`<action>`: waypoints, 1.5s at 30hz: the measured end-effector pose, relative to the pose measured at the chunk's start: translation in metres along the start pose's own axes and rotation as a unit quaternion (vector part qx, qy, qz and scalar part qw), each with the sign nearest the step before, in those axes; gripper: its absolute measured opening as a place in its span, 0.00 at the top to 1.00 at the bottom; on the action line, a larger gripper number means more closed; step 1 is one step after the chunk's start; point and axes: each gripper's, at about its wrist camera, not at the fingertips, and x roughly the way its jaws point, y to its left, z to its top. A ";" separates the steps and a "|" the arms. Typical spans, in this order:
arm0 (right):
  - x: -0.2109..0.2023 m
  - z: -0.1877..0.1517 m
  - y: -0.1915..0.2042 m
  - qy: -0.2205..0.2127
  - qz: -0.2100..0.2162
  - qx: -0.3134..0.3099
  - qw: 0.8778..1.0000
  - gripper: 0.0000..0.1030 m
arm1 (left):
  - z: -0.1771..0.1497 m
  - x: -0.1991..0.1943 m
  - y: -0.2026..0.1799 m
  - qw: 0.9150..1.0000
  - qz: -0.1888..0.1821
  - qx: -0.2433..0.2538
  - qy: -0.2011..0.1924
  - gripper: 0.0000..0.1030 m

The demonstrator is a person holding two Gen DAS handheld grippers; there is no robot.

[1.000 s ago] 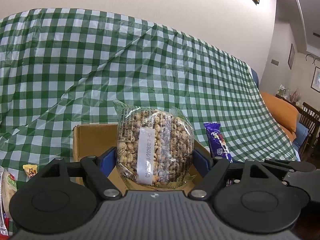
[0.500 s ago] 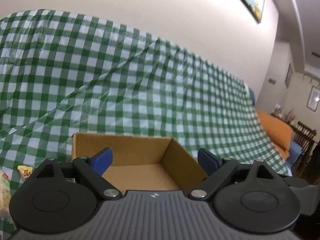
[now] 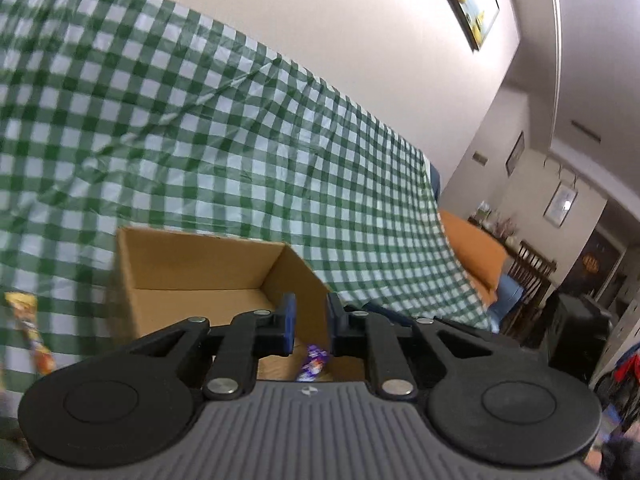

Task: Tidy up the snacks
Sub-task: 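Open both grippers to drop the peanut bag and purple bar into the box, then return both tools to the pile and grasp the dark biscuit bar with the right gripper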

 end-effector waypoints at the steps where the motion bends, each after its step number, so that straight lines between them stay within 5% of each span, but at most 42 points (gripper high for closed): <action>1: -0.002 0.001 0.002 -0.003 0.005 0.001 1.000 0.76 | 0.001 -0.009 0.001 1.000 0.005 0.013 0.005 0.84; 7: -0.011 0.002 0.023 -0.008 0.044 0.011 0.999 0.76 | -0.020 -0.072 0.041 0.997 0.043 0.054 0.045 0.84; 12: -0.018 0.001 0.047 -0.012 0.085 0.017 0.996 0.76 | -0.063 -0.112 0.097 0.996 0.070 -0.017 0.058 0.84; 17: -0.018 -0.001 0.079 -0.006 0.128 0.007 0.992 0.75 | -0.094 -0.137 0.132 0.988 0.120 -0.088 0.030 0.83; 30: 0.008 -0.030 0.190 0.065 0.216 -0.096 0.969 0.76 | -0.095 -0.126 0.161 0.964 0.219 -0.144 0.053 0.79; 36: 0.039 -0.047 0.215 0.135 0.209 -0.116 0.962 0.73 | -0.095 -0.125 0.167 0.960 0.228 -0.156 0.053 0.74; 45: 0.075 -0.069 0.239 0.187 0.186 -0.140 0.954 0.55 | -0.096 -0.116 0.175 0.952 0.244 -0.164 0.078 0.65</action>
